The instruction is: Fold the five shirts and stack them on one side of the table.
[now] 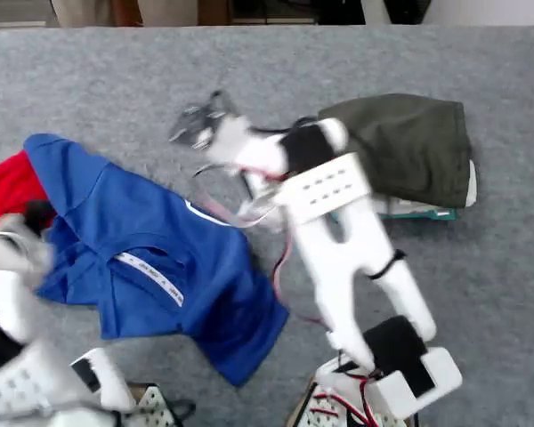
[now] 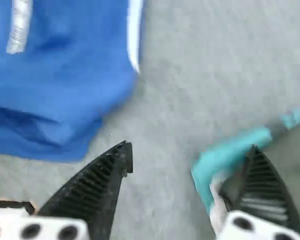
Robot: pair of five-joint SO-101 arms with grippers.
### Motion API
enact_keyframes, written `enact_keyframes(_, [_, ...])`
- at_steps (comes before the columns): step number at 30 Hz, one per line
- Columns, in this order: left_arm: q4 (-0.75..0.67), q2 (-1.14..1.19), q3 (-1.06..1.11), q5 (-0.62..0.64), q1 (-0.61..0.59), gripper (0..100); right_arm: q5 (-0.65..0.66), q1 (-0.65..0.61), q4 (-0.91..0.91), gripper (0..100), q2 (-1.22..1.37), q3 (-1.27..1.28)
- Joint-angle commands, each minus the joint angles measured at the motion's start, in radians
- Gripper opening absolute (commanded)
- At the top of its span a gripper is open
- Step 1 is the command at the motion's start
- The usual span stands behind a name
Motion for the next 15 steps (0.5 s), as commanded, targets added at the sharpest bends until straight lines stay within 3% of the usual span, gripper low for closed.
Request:
enact_keyframes(1, [-0.236, 0.041, 0.187, -0.058, -0.224, 31, 0.002, -0.173, -0.038, 24.9, 0.111, -0.002])
enact_keyframes(4, [-0.330, 0.056, 0.296, -0.123, -0.304, 31, 0.002, -0.272, -0.091, 21.5, 0.269, -0.031])
enact_keyframes(8, [-0.339, 0.065, 0.364, -0.163, -0.330, 31, 0.000, -0.340, -0.091, 22.5, 0.479, -0.186])
enact_keyframes(15, [-0.338, 0.062, 0.430, -0.175, -0.325, 31, 0.002, -0.323, 0.011, 21.9, 0.805, -0.503])
